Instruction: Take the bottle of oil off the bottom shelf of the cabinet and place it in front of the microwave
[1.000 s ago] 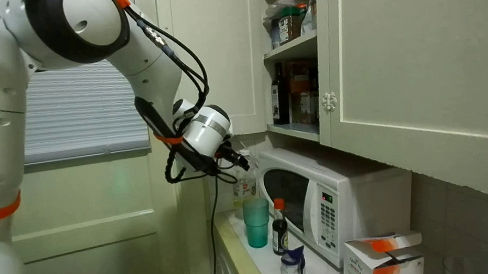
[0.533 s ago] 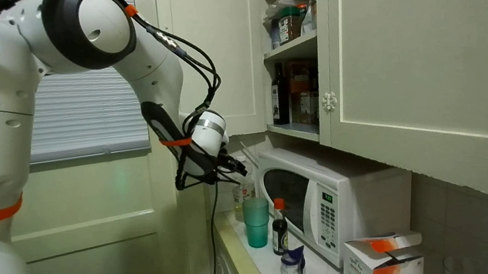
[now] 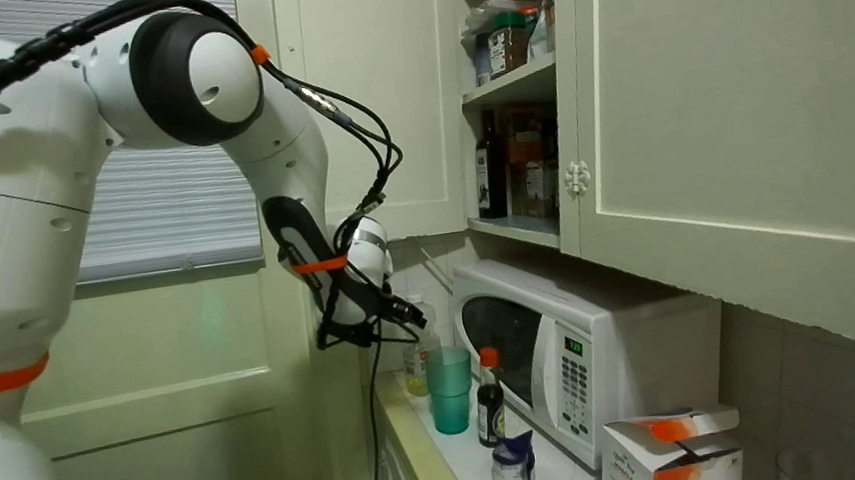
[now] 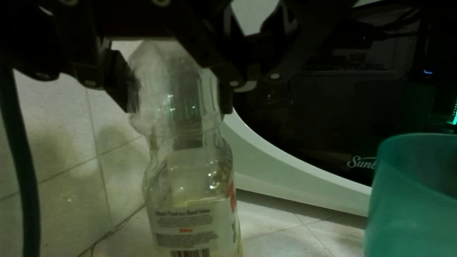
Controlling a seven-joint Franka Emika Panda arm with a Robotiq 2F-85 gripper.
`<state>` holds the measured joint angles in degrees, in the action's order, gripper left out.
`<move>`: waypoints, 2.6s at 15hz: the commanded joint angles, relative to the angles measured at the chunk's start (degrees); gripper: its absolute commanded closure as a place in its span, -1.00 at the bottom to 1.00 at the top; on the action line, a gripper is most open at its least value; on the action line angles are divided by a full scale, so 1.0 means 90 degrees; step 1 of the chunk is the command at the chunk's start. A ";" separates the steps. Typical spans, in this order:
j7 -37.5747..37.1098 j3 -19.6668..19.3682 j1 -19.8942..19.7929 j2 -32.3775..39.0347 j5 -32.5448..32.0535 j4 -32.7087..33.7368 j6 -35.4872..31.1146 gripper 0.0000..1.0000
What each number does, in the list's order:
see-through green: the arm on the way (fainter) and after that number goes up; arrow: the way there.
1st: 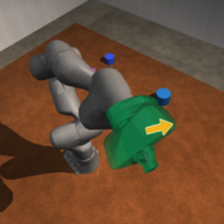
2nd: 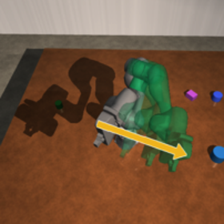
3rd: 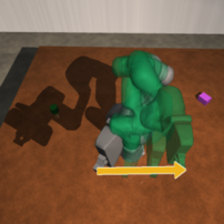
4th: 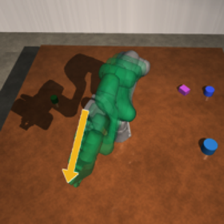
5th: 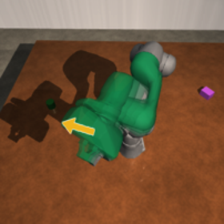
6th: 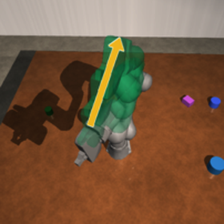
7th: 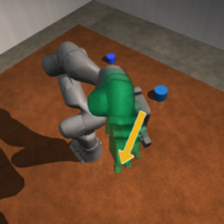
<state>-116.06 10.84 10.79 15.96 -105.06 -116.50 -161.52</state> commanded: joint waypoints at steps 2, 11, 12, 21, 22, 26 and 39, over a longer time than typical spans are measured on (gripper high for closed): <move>-0.0650 0.0025 0.0033 0.0120 -0.0555 0.0143 0.0231 -0.28; -0.0306 0.0031 -0.0082 -0.0171 0.0058 -0.0072 -0.0326 -0.99; -0.0115 0.0025 -0.0100 -0.0256 0.0362 -0.0187 -0.0496 -1.00; 0.2445 0.0186 -0.0212 -0.0838 0.3764 -0.1343 -0.0699 -1.00; 0.2787 0.0258 -0.0235 -0.0930 0.4231 -0.1497 -0.0690 -1.00; 0.4778 0.0855 -0.0563 -0.1379 0.6278 -0.2474 -0.0951 -1.00; 1.1084 0.2826 -0.1359 -0.2925 1.1016 -0.3742 0.0708 -1.00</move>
<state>-26.90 35.67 -2.22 -0.29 -13.19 -147.86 -157.61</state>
